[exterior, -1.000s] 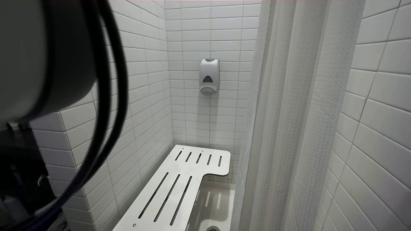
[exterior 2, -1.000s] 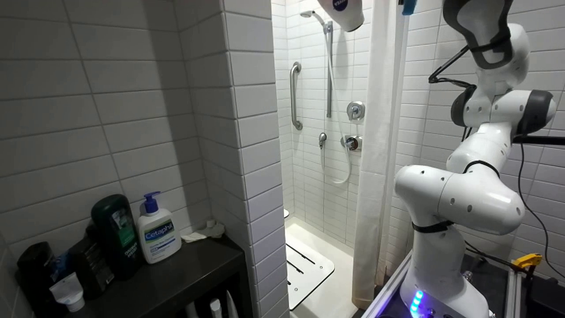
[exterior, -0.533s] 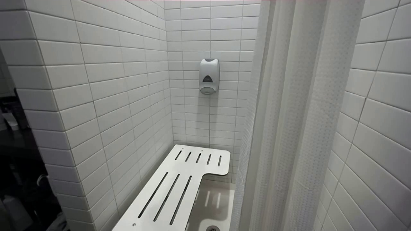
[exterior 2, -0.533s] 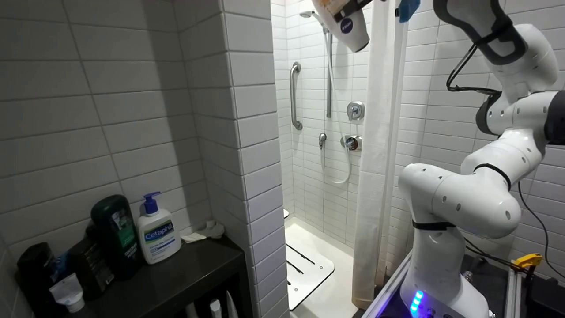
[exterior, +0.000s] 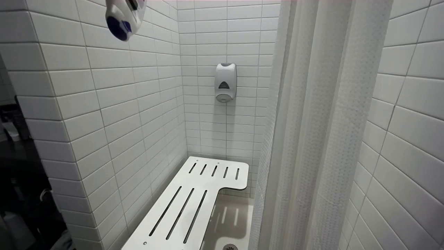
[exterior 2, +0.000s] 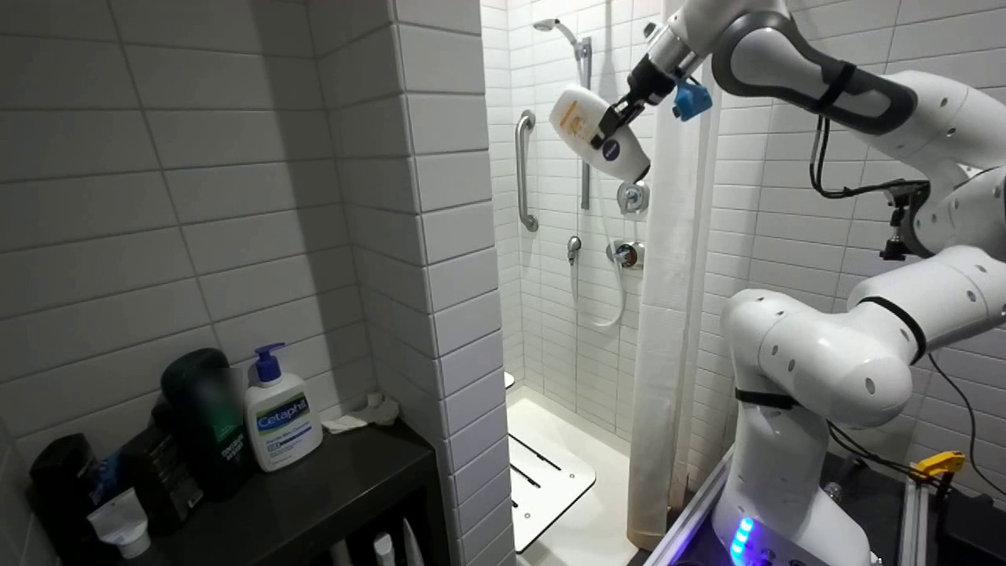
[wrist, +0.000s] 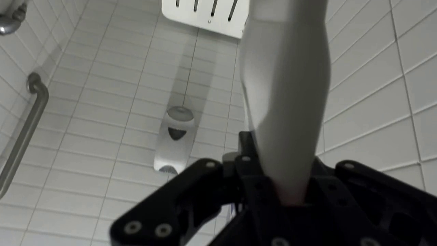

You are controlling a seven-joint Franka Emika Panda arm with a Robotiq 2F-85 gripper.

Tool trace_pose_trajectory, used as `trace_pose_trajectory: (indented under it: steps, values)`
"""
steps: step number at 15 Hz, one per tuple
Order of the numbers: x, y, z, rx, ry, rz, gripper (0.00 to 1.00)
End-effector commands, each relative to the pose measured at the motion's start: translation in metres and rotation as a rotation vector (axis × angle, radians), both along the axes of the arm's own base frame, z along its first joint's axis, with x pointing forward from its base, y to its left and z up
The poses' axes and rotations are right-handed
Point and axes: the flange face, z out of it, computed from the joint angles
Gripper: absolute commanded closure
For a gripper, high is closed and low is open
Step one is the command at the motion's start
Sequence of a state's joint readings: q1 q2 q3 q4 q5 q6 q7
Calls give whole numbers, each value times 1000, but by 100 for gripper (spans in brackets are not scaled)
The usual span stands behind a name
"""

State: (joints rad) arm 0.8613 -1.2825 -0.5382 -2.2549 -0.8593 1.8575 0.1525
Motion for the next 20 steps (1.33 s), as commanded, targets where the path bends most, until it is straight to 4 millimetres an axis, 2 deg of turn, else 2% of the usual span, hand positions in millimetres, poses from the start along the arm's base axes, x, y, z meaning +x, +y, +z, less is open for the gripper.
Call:
trace_pose_trajectory:
  steps: [1, 3, 6, 8, 9, 10, 12, 14, 15, 17, 20]
  values:
    - [21, -7, -55, -14, 135, -40, 95]
    - [26, -6, -93, -13, 218, -42, 95]
    - [23, 4, -157, 1, 353, -54, 95]
    - [18, 15, -187, 2, 406, -36, 95]
    - [20, 6, -172, 26, 379, -36, 80]
    - [18, 10, -186, 23, 403, -37, 80]
    - [16, 14, -196, 9, 420, -46, 80]
    - [16, 15, -196, 5, 420, -48, 80]
    - [16, 15, -195, 5, 420, -48, 95]
    - [18, 28, -194, 45, 445, -18, 95]
    - [32, 46, -181, 79, 463, -10, 95]
